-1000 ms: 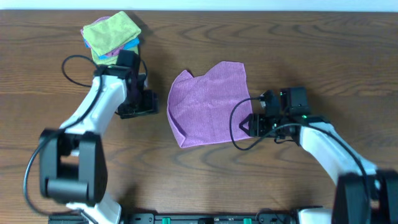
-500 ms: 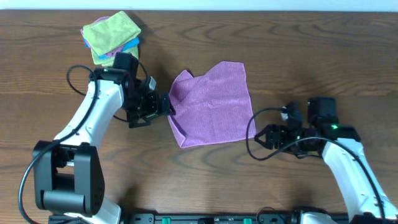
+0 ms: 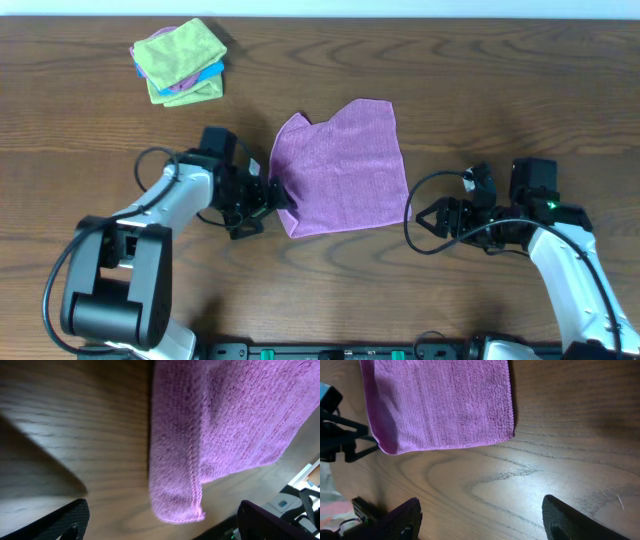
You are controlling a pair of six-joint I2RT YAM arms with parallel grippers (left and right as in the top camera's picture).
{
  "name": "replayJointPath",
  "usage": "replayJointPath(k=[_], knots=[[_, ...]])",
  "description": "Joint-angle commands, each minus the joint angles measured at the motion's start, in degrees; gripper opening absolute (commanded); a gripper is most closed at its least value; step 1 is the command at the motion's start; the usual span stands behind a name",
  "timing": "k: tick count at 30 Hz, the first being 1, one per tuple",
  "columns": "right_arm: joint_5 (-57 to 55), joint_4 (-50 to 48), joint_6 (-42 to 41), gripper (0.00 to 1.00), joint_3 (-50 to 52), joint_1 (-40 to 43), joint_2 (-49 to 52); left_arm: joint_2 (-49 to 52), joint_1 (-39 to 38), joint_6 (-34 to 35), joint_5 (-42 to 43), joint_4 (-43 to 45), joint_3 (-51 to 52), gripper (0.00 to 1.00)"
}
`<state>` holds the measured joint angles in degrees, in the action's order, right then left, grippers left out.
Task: Fold the cloth
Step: 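Grasp the cloth's left and right edges with both grippers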
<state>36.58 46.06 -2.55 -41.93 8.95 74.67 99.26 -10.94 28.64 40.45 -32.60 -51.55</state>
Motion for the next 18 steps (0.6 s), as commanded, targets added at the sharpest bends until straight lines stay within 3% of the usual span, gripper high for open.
replayJointPath(k=[1,10,12,13,18], knots=[[1.42,0.35,1.09,0.78,0.33,0.5,-0.59,0.07,-2.51,5.79,-0.63,2.69,1.22,0.95],[1.4,2.95,1.14,0.77,0.33,0.5,-0.59,0.11,-6.14,7.78,-8.48,6.1,1.38,0.96],[1.42,3.26,1.14,0.77,0.33,0.5,-0.59,0.57,-6.49,7.52,-9.9,6.64,1.68,1.0],[1.42,3.28,1.14,0.77,0.33,0.5,-0.59,0.9,-6.71,7.15,-10.21,6.99,1.68,0.91],[1.42,3.26,1.14,0.77,0.33,0.5,-0.59,2.47,-8.02,7.15,-10.45,8.74,1.68,0.85]])
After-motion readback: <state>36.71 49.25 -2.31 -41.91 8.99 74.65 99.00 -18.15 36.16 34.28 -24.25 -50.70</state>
